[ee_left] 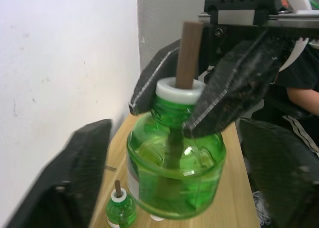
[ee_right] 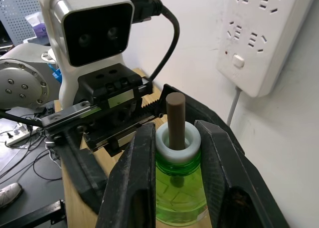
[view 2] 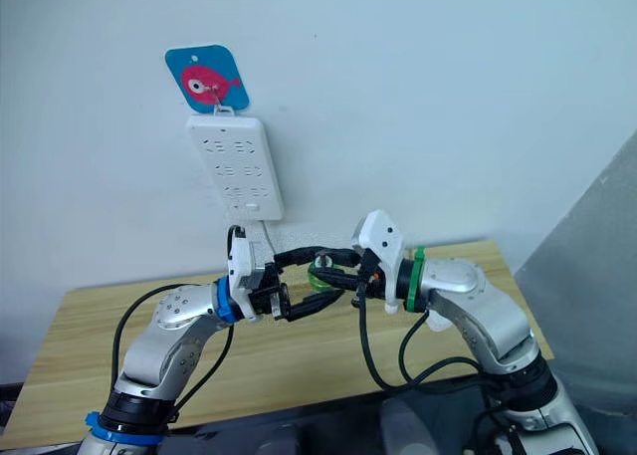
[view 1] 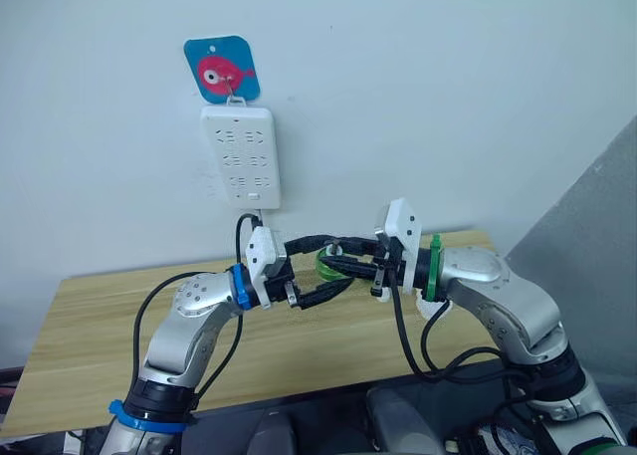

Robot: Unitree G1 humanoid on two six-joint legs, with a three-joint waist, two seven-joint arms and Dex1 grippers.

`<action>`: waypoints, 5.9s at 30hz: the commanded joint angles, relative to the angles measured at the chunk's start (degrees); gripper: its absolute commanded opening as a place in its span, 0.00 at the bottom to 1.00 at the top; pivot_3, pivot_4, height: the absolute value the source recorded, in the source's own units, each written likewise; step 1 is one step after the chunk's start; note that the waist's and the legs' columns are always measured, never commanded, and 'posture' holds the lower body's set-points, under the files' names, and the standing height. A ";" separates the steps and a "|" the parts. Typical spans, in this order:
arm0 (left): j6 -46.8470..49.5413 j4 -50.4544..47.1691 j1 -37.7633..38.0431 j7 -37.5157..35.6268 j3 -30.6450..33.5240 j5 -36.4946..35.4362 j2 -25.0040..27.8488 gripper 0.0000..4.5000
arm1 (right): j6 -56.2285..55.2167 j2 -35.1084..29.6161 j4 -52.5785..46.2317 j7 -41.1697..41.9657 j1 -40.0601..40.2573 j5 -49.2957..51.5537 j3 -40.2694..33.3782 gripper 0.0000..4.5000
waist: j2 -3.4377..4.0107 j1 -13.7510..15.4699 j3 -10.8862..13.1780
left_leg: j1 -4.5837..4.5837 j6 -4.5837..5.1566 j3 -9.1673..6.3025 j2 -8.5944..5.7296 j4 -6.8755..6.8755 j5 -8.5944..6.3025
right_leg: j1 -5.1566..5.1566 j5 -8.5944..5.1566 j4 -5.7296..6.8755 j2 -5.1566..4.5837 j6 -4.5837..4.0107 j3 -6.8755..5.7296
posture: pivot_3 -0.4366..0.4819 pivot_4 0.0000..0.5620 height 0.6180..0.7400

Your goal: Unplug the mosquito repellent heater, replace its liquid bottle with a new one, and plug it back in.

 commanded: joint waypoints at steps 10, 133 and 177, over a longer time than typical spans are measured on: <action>24.30 -12.79 -2.73 10.00 6.44 -19.55 1.12 1.00 | 16.02 4.22 1.61 -8.99 -3.24 25.03 -21.09 0.18 | -0.01 -0.14 -0.90 | 0.00 0.00 -0.04 -0.01 0.00 0.00 | 0.01 0.02 0.11 0.00 -0.03 -0.01 | 0.29 0.09 0.90; 38.70 -8.48 -16.01 35.18 12.63 -51.85 -8.92 0.51 | 6.99 4.17 5.72 -41.85 -4.07 73.76 -20.02 0.18 | 0.65 -0.03 -3.12 | 0.17 0.01 0.02 -0.04 -0.01 0.00 | 0.04 -0.08 0.28 0.06 0.01 0.07 | 0.31 0.05 0.90; 28.97 -6.57 -2.05 7.31 7.49 -22.26 7.54 0.51 | 28.76 -31.00 12.20 -23.22 -5.25 8.86 5.10 1.00 | 0.36 1.53 3.83 | -0.04 0.04 0.32 0.02 -0.04 -0.02 | -0.10 -0.09 -0.16 0.10 0.04 0.36 | 0.26 0.46 0.90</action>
